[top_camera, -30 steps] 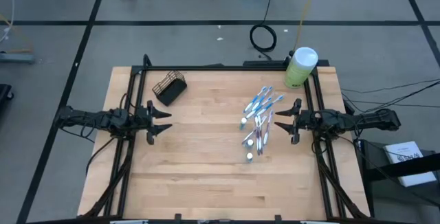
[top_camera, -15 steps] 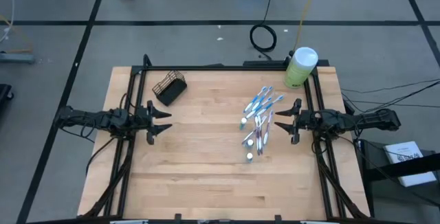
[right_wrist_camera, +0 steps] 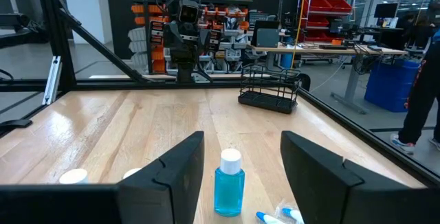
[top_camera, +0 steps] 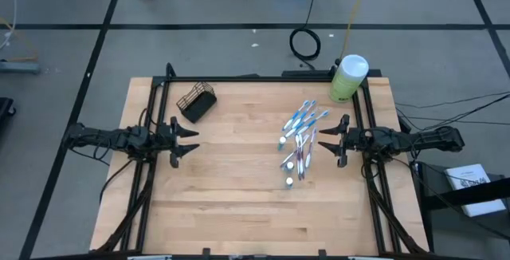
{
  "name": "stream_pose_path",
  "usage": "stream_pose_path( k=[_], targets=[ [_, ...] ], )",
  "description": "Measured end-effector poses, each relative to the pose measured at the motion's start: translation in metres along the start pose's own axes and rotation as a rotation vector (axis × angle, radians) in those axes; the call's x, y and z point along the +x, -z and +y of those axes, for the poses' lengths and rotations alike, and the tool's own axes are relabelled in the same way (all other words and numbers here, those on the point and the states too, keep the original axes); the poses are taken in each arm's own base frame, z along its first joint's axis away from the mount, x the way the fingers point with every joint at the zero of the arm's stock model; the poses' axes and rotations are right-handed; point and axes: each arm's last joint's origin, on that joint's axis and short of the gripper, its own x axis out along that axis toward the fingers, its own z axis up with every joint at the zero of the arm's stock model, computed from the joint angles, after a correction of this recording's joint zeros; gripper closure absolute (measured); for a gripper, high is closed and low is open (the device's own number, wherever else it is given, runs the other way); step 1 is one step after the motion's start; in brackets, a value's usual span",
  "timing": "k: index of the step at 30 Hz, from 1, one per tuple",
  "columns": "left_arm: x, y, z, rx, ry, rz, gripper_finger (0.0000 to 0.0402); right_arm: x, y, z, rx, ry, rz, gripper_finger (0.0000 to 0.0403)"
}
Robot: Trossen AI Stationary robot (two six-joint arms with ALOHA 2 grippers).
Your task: Pick & Place toothbrushing station
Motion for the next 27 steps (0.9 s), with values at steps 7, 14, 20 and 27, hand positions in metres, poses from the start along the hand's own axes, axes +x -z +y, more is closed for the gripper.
stream_pose_path(
  k=[7, 14, 20, 27],
  targets=[
    [0.0000, 0.0000, 0.0000, 0.000, 0.000, 0.000, 0.0174, 0.0000, 0.0000, 0.0000, 0.000, 0.000, 0.000, 0.0216],
    [0.0000, 0.0001, 0.0000, 0.000, 0.000, 0.000, 0.0174, 0.0000, 0.0000, 0.0000, 0.000, 0.000, 0.000, 0.0216],
    [0.0000, 0.0001, 0.0000, 0.000, 0.000, 0.000, 0.0174, 0.0000, 0.0000, 0.0000, 0.000, 0.000, 0.000, 0.0216],
    [0.0000, 0.0001, 0.0000, 0.000, 0.000, 0.000, 0.0174, -0.0001, -0.0031, 0.0002, 0.156, -0.007, -0.031, 0.0216]
  ],
)
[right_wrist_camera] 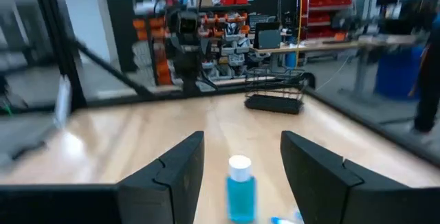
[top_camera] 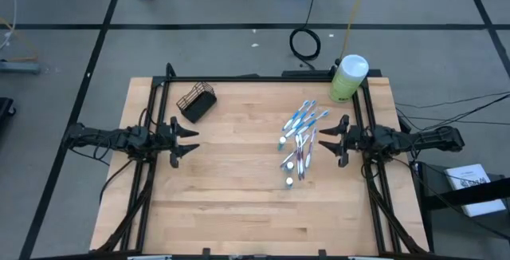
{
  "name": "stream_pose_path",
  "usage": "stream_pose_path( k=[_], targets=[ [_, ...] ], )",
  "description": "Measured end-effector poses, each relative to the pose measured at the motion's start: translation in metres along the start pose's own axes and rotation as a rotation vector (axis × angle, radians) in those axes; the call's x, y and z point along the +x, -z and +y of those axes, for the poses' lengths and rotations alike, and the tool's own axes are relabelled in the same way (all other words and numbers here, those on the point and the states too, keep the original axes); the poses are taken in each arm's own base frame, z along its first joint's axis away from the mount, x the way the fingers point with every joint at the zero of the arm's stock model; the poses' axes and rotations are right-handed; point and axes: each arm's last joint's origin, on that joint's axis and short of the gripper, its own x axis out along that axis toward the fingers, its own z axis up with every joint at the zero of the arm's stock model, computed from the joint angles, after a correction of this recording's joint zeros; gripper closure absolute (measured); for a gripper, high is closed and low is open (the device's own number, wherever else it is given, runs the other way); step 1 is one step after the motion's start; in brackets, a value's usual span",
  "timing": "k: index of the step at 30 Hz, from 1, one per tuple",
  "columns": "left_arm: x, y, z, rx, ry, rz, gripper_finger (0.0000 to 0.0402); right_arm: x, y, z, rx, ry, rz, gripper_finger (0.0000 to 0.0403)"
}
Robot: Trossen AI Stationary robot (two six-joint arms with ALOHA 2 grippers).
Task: Pick & Place toothbrushing station
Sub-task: Put the middle mouthwash into the middle compartment of the wire organizer
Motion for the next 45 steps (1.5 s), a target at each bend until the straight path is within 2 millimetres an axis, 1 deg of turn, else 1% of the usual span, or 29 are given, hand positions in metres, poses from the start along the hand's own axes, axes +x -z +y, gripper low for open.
stream_pose_path(
  k=[4, 7, 11, 16, 22, 25, 30, 35, 37, 40, 45],
  targets=[
    [0.000, 0.000, 0.000, 0.000, 0.000, 0.000, 0.0174, 0.000, -0.004, 0.000, 0.213, -0.007, -0.035, 0.0216],
    [0.000, 0.000, 0.000, 0.000, 0.000, 0.000, 0.0174, 0.000, -0.002, 0.000, 0.275, -0.005, -0.021, 0.0216],
    [0.000, 0.000, 0.000, 0.000, 0.000, 0.000, 0.0174, 0.000, -0.001, -0.001, 0.268, 0.029, -0.021, 0.0216],
    [0.000, 0.000, 0.000, 0.000, 0.000, 0.000, 0.0174, 0.001, 0.002, -0.001, 0.199, 0.027, 0.021, 0.0216],
    [0.000, 0.000, 0.000, 0.003, 0.000, 0.000, 0.0174, 0.007, 0.005, 0.008, 0.193, -0.197, 0.099, 0.0216],
    [0.000, -0.001, 0.000, 0.061, -0.006, -0.014, 0.0174, 0.013, 0.008, 0.015, 0.172, -0.221, 0.122, 0.0215],
    [0.000, -0.006, -0.001, 0.052, -0.001, -0.061, 0.0174, 0.023, 0.017, 0.027, 0.110, -0.215, 0.168, 0.0196],
    [0.000, -0.008, -0.001, 0.046, 0.002, -0.084, 0.0174, 0.032, 0.034, 0.030, 0.038, -0.024, 0.227, 0.0165],
    [0.000, -0.009, -0.001, 0.061, 0.002, -0.092, 0.0174, 0.035, 0.042, 0.029, 0.044, 0.020, 0.274, 0.0155],
    [-0.001, -0.010, -0.001, 0.062, 0.002, -0.102, 0.0174, 0.039, 0.055, 0.030, 0.061, 0.040, 0.341, 0.0148],
    [-0.001, -0.010, -0.001, 0.073, 0.002, -0.101, 0.0174, 0.045, 0.071, 0.032, 0.044, 0.031, 0.428, 0.0150]
  ],
)
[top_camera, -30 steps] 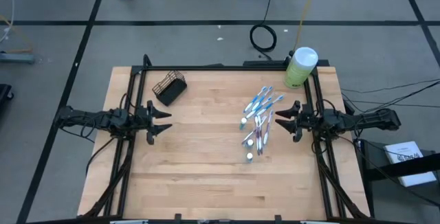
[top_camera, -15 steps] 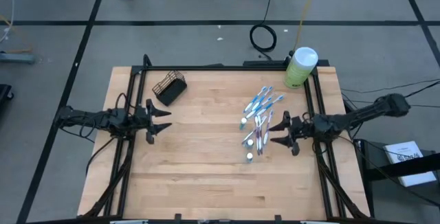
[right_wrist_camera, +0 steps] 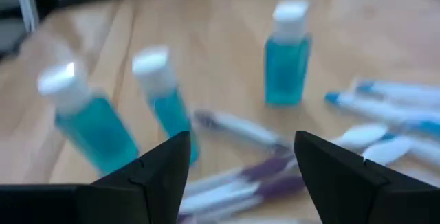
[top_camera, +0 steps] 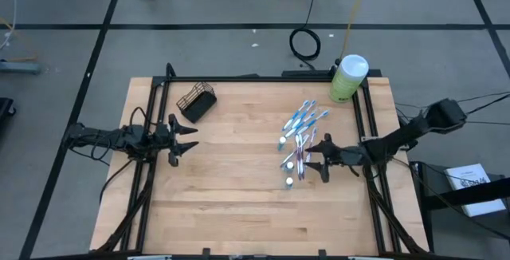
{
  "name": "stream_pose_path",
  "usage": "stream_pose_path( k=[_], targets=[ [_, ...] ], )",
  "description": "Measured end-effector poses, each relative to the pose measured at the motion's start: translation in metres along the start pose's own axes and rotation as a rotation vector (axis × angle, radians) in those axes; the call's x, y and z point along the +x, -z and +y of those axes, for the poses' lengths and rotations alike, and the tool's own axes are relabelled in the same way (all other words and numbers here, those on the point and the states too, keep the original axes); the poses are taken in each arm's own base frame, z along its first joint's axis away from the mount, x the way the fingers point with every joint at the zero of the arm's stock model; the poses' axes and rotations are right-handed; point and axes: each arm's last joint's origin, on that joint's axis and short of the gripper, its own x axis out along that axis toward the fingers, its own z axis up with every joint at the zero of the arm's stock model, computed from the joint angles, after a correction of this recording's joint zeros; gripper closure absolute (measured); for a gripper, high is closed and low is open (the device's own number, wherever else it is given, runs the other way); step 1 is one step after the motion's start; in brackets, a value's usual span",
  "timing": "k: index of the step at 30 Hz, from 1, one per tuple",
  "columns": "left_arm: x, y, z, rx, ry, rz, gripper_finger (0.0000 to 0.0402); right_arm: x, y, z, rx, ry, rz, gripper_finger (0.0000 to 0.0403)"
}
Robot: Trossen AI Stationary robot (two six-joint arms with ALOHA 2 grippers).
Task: Pick & Place toothbrushing station
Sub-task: Put the middle mouthwash into the middle compartment of the wire organizer
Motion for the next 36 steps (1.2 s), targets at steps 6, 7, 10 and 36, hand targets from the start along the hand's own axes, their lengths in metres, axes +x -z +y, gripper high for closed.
stream_pose_path(
  k=[6, 7, 10, 36],
  targets=[
    [0.000, 0.000, 0.000, 0.001, 0.000, 0.000, 0.0174, 0.026, -0.003, 0.024, -0.092, -0.045, 0.073, 0.0153],
    [0.000, 0.000, 0.000, 0.002, 0.000, 0.001, 0.0174, 0.031, -0.003, 0.028, -0.116, -0.046, 0.085, 0.0153],
    [0.000, 0.000, 0.000, 0.002, 0.000, 0.002, 0.0174, 0.042, -0.005, 0.034, -0.150, -0.049, 0.084, 0.0151],
    [0.000, 0.000, 0.000, 0.003, 0.000, 0.000, 0.0174, 0.080, 0.008, 0.032, -0.157, -0.016, 0.079, 0.0218]
  ],
)
